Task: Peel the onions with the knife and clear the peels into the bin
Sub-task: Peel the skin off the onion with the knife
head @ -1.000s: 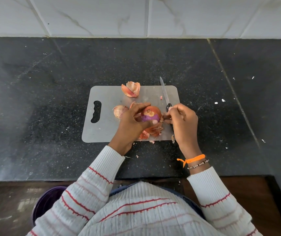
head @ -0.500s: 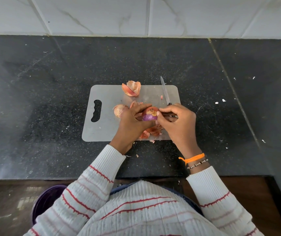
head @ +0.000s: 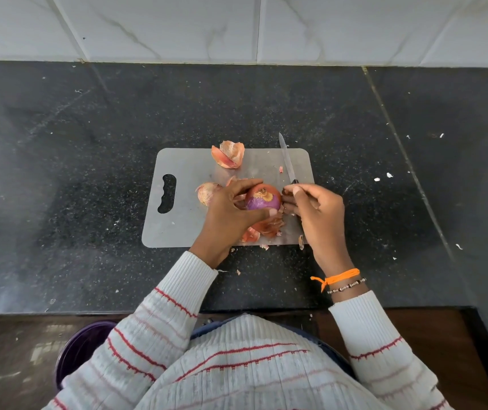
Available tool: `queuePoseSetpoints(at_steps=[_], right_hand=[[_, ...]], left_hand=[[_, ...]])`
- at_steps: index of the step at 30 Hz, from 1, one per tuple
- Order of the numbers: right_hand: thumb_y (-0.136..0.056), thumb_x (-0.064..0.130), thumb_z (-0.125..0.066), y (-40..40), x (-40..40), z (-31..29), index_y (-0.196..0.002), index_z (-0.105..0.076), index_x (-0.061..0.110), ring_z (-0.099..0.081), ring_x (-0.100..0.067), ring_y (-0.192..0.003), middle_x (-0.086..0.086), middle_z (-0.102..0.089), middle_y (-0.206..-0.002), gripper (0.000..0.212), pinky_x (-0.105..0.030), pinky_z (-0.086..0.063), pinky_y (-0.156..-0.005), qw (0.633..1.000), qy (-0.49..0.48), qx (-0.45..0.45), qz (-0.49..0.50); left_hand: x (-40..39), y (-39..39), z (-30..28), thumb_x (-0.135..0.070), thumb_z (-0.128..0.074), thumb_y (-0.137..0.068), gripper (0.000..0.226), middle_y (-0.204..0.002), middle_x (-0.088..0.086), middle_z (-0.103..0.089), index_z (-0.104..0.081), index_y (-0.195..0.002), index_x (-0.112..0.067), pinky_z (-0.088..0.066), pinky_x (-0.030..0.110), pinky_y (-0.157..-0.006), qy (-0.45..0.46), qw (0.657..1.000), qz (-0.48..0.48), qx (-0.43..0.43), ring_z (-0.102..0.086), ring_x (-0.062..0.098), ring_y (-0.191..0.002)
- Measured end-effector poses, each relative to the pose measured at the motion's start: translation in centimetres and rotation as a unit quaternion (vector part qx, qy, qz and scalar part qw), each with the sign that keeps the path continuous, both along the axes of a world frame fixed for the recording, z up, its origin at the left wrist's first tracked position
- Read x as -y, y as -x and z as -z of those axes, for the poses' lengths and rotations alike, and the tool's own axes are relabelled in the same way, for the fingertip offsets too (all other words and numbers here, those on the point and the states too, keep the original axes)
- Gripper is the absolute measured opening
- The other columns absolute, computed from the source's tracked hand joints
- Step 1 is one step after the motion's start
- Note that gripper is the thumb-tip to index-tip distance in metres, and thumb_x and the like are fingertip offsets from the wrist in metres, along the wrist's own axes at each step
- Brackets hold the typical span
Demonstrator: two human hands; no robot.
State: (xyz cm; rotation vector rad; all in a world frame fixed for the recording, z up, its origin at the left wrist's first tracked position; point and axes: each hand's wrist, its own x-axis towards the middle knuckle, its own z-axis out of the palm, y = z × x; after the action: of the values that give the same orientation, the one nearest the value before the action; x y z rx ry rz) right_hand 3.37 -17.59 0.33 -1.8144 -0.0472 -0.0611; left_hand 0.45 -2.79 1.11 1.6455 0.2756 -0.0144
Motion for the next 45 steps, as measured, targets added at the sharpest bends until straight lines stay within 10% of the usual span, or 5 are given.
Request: queuePoseSetpoints(at_steps=[19,30,45], right_hand=[[-0.078,0.002,-0.071,0.0,-0.6,-1.0,-0.088,-0.073,0.005,-0.062,0.009,-0.070,0.009,-0.065,-0.075,0.011,-0.006,-0.048,-0.064,0.990,0.102,0.091,-0.021],[-0.089,0.011,-0.062,0.3,-0.2,-0.6,-0.088,-0.070,0.013,-0.070,-0.018,-0.082,-0.006,-0.071,-0.086,0.009,-0.033,-0.058,-0.074,0.994,-0.090,-0.058,0.009],[-0.080,0.009,-0.071,0.0,0.4,0.5,-0.080,-0.065,0.010,-0.060,-0.003,-0.067,0.004,-0.065,-0.074,0.006,-0.011,-0.047,-0.060,0.989,0.141,0.036,0.035]], left_hand=[[-0.1,-0.1,-0.2,-0.008,-0.081,-0.066,0.058,-0.111,0.002,-0.064,-0.061,-0.121,-0.012,-0.056,0.033,-0.086,0.018,1.000,0.001,-0.002,-0.063,0.013,-0.101],[0.0,-0.1,-0.3,-0.008,-0.082,-0.065,0.054,-0.110,0.005,-0.064,-0.061,-0.114,-0.017,-0.055,0.036,-0.087,0.073,0.997,-0.013,-0.007,-0.064,0.016,-0.100],[-1.0,0.0,-0.3,0.003,-0.070,-0.071,0.055,-0.121,0.020,-0.060,-0.053,-0.123,-0.004,-0.057,0.034,-0.082,0.237,0.969,-0.030,-0.054,-0.063,0.031,-0.107]])
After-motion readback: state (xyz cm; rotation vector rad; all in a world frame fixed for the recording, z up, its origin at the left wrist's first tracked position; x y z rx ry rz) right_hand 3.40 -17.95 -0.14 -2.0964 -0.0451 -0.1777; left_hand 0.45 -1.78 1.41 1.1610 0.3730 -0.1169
